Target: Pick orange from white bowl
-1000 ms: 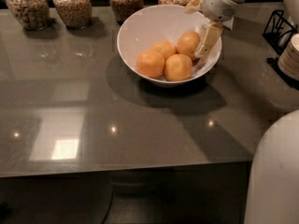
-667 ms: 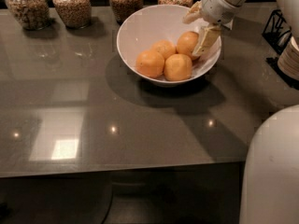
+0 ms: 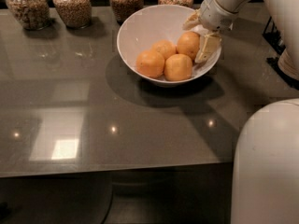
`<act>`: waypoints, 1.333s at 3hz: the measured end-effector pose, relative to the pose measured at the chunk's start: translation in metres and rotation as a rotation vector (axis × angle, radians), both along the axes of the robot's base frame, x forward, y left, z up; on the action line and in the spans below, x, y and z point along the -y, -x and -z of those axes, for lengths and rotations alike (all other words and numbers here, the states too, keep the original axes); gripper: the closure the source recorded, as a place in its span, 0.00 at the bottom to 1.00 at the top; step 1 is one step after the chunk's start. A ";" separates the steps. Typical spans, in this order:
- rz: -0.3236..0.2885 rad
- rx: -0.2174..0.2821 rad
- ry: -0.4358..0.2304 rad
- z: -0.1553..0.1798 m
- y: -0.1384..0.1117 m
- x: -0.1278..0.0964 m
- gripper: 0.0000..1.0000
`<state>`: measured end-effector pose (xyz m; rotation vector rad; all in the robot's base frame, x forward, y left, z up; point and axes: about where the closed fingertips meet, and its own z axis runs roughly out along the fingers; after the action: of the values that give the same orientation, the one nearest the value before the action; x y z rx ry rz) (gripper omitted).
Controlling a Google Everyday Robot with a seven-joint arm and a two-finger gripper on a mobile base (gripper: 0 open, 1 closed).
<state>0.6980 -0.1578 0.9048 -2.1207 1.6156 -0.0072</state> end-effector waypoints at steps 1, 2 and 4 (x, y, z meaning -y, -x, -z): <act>-0.014 -0.019 0.005 0.011 -0.004 -0.002 0.27; -0.022 -0.033 0.000 0.018 -0.006 -0.005 0.46; -0.008 -0.023 -0.029 0.007 -0.003 -0.007 0.92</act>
Offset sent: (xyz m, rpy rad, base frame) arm 0.0025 0.0029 -0.0195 -0.0005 0.0581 0.0323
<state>0.7012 -0.1510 0.8977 -2.1128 1.6099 0.0432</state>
